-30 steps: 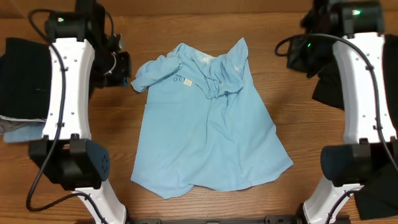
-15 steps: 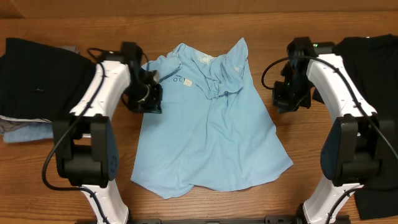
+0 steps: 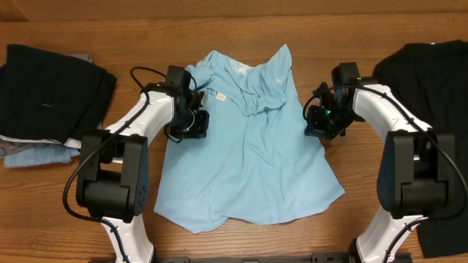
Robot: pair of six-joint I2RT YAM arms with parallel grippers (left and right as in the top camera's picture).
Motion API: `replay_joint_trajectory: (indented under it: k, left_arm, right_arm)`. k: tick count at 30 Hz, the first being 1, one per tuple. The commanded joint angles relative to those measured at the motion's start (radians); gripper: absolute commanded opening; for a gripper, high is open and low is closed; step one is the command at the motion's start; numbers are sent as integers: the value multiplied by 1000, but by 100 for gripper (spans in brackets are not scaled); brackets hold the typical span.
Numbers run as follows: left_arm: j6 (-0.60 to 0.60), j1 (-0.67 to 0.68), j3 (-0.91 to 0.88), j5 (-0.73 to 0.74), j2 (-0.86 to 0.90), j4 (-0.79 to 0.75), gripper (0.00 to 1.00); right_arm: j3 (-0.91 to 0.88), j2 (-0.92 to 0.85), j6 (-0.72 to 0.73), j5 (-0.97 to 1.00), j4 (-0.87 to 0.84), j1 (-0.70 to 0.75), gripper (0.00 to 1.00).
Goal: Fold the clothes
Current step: 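Move both grippers over the shirt toward its bottom hem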
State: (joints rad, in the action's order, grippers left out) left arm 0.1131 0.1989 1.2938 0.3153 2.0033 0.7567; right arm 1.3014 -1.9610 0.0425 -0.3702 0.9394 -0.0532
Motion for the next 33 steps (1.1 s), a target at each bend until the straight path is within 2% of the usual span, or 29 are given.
replay_joint_trajectory:
  k: [1,4,12,18,20,26,28,31,32,33]
  left_arm:
    - [25,3,-37,-83,7,-18,4]
    - [26,3,-37,-126,7,-29,4]
    - [54,2,-37,-352,7,-26,4]
    - [68,-26,-37,-372,7,-31,4]
    - [68,-63,-37,-372,7,-31,4]
    - [61,-135,-37,-372,7,-53,4]
    - [44,-149,-36,-368,7,-80,4]
    - [21,-152,25,-364,-6,-61,4]
    - [21,-150,54,-351,-17,-43,10]
    - [21,-148,86,-333,-30,-24,22]
  right_arm:
    - [-56,7,-17,-24,-53,1,4]
    - [-106,7,-17,-20,-129,1,4]
    - [-115,7,15,2,-223,1,4]
    - [-115,7,40,6,-303,-1,4]
    - [-115,7,92,77,-367,-5,4]
    - [-109,7,93,82,-461,-10,4]
    - [-73,7,93,82,-453,-10,4]
    - [85,11,92,82,-317,-10,4]
    - [137,12,91,85,-270,-10,4]
    - [187,16,87,92,-219,-10,4]
